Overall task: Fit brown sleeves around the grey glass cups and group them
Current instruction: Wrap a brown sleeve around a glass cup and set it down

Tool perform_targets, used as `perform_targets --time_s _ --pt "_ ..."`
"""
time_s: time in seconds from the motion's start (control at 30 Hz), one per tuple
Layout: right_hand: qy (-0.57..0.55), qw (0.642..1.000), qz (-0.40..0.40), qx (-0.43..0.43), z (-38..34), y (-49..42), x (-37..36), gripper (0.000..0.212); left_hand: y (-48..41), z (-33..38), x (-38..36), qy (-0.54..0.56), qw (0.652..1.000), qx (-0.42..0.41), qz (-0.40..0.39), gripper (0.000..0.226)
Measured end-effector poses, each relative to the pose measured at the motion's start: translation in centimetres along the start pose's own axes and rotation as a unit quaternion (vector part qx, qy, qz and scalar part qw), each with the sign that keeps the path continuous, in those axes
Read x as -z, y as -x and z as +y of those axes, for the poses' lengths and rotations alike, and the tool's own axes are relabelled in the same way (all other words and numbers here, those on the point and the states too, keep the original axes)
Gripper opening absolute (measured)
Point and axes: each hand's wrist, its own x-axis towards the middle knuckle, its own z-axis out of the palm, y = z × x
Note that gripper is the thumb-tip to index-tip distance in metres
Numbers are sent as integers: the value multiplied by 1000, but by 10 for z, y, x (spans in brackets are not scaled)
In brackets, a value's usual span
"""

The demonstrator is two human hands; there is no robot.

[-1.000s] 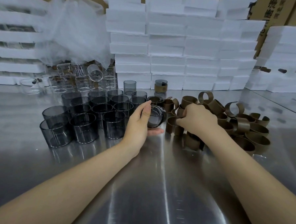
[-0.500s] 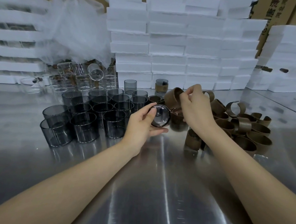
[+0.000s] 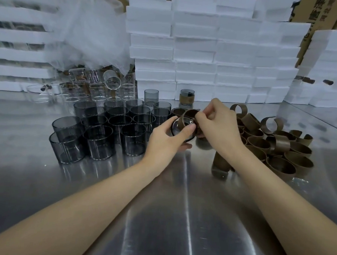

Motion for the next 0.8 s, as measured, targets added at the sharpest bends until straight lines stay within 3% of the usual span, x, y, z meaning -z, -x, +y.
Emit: perform_targets --time_s 0.13,0.23,0.43,0.57,0.8 --pt "-121 989 -62 -52 0 -2 3 19 -4 -2 2 12 999 12 31 21" --pt "-127 988 -82 -39 0 -1 2 10 -4 0 2 8 999 9 38 26" --pt "-33 996 -71 41 2 -1 1 2 -3 1 1 7 999 -8 37 33" --pt "38 992 -62 108 -1 3 -1 11 -3 0 1 1 999 -19 37 36" --pt "79 982 -99 141 -1 2 4 18 -5 -4 1 -6 999 -13 44 43"
